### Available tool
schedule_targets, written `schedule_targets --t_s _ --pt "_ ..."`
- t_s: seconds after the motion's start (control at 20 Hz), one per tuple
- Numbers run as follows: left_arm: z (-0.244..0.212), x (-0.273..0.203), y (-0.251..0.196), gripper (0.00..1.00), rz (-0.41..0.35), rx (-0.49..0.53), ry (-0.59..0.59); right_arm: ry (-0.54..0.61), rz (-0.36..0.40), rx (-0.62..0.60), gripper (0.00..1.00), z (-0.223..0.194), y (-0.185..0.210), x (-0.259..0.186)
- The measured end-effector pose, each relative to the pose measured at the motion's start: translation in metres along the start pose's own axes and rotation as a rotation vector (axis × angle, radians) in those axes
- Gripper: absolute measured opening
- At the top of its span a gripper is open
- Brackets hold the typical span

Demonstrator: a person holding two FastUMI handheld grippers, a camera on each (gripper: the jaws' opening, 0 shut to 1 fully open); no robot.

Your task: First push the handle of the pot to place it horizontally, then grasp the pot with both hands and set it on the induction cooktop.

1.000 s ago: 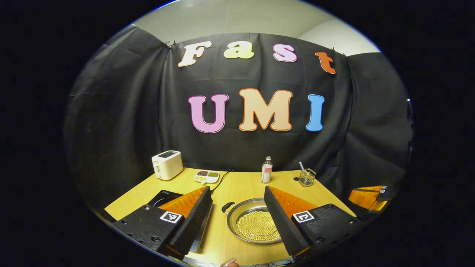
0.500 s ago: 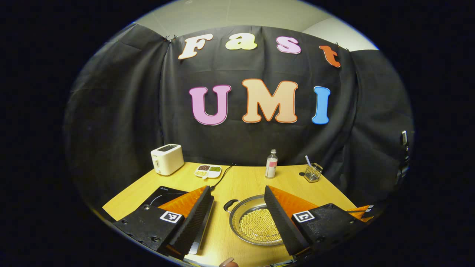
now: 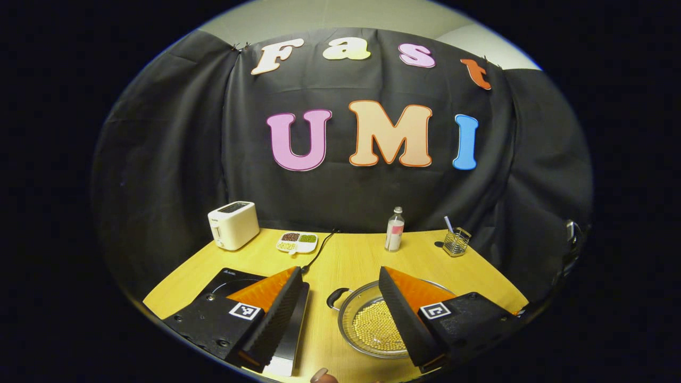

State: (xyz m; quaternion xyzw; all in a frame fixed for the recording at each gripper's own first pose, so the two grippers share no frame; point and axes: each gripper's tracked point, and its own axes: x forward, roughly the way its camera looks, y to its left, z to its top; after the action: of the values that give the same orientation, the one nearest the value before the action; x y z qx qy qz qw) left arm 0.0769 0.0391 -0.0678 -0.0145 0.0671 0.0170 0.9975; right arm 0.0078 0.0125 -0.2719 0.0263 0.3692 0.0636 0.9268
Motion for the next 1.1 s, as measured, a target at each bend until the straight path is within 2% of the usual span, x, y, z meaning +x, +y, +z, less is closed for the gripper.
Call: schedule_targets --t_s 0.2,0.25,0.35,0.55,0.65,0.7,1.1 --pt "-0.005 0.011 0.006 0.94 0.0 0.005 0.018 0.07 -0.005 0.016 0.0 -0.018 -0.001 0.012" --pt "-0.007 0.013 0.006 0.94 -0.005 0.006 0.022 0.084 -0.007 0.013 0.07 -0.022 -0.002 0.016" --pt "-0.009 0.016 0.008 0.91 -0.006 0.008 0.027 0.111 -0.014 0.006 0.0 -0.031 -0.005 0.024" --pt "-0.013 0.019 0.013 0.91 0.002 0.006 0.04 0.151 -0.025 0.006 0.02 -0.04 -0.013 0.036" --pt "-0.014 0.021 0.017 0.9 0.007 0.006 0.046 0.154 -0.035 -0.007 0.0 -0.038 -0.022 0.041" --pt "-0.014 0.022 0.017 0.91 0.006 0.002 0.047 0.159 -0.033 -0.008 0.02 -0.038 -0.023 0.041" --pt "-0.017 0.026 0.022 0.91 0.014 -0.012 0.063 0.149 -0.065 -0.025 0.02 -0.027 -0.041 0.052"
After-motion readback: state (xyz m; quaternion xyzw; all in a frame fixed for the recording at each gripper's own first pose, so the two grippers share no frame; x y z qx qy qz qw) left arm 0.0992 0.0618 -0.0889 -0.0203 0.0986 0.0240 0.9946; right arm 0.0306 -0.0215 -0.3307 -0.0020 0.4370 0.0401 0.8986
